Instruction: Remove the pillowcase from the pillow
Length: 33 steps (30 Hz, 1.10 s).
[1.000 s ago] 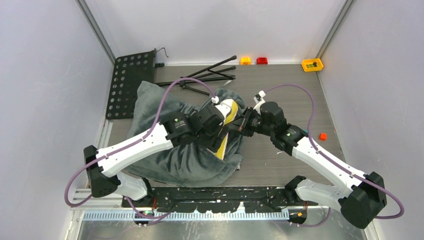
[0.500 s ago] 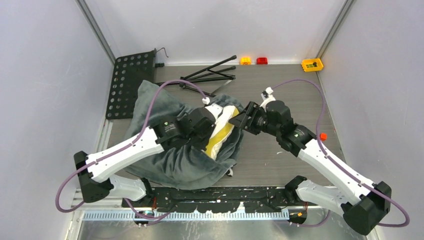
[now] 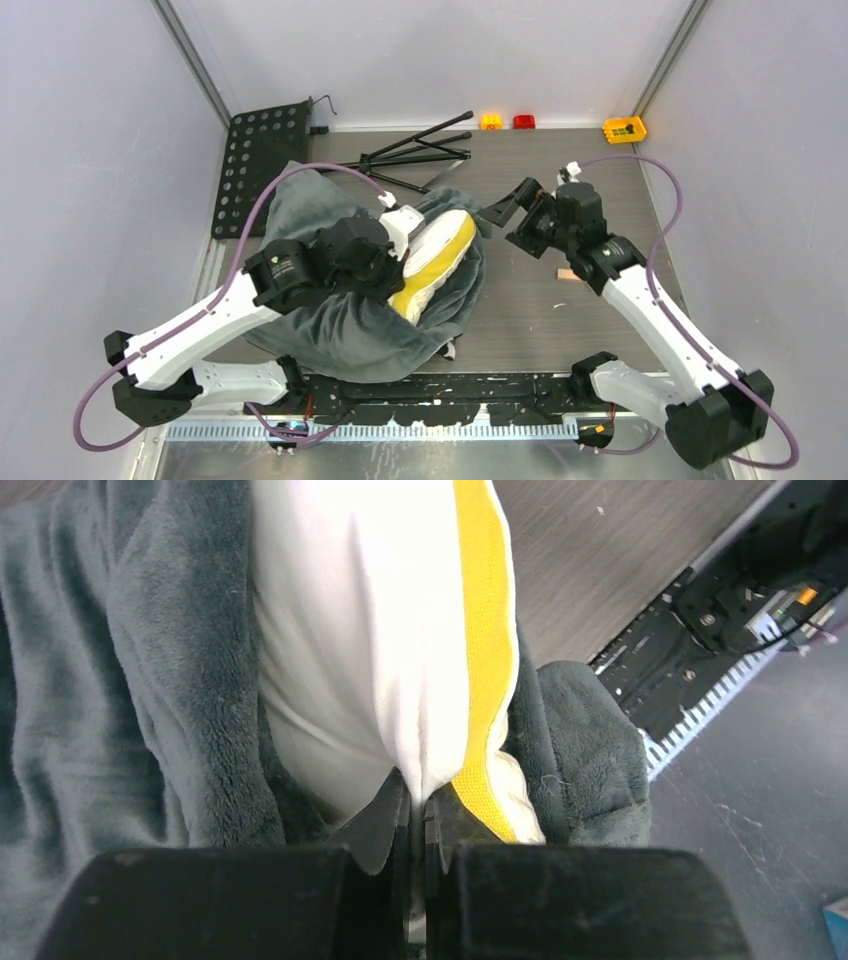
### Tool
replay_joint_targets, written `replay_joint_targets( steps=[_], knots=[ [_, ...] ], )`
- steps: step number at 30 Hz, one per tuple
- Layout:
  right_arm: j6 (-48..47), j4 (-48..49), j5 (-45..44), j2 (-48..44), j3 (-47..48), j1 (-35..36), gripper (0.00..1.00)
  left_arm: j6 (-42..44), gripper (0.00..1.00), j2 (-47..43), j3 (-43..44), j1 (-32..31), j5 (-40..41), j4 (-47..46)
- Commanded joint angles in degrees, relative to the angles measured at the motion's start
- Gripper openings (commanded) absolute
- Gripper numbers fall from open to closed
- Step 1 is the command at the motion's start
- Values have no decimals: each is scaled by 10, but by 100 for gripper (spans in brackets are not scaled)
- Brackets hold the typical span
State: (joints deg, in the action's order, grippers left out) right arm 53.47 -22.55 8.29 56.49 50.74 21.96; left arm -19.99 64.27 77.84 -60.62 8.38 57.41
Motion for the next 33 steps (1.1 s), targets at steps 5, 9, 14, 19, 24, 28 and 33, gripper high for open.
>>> replay_joint_targets(
  steps=[5, 9, 14, 19, 24, 28, 33],
  knots=[
    [157, 139, 121, 127, 39, 16, 98, 50, 0, -58, 23, 3, -129, -123],
    [189, 173, 83, 169, 25, 43, 98, 58, 0, -58, 58, 3, -143, -151],
    [199, 219, 60, 255, 20, 63, 92, 75, 0, -43, 96, 3, -135, -176],
    [165, 223, -27, 301, 0, 51, 87, 79, 0, -23, 117, 3, -96, -192],
    [143, 245, 18, 322, -11, -1, 88, 87, 0, -21, 108, 4, -88, -200],
    [85, 187, 43, 286, 5, -42, 91, 95, 0, -18, 91, 4, -65, -199],
    [-37, 64, 65, 199, 53, -55, 94, 108, 0, 0, 73, 4, -24, -189]
  ],
)
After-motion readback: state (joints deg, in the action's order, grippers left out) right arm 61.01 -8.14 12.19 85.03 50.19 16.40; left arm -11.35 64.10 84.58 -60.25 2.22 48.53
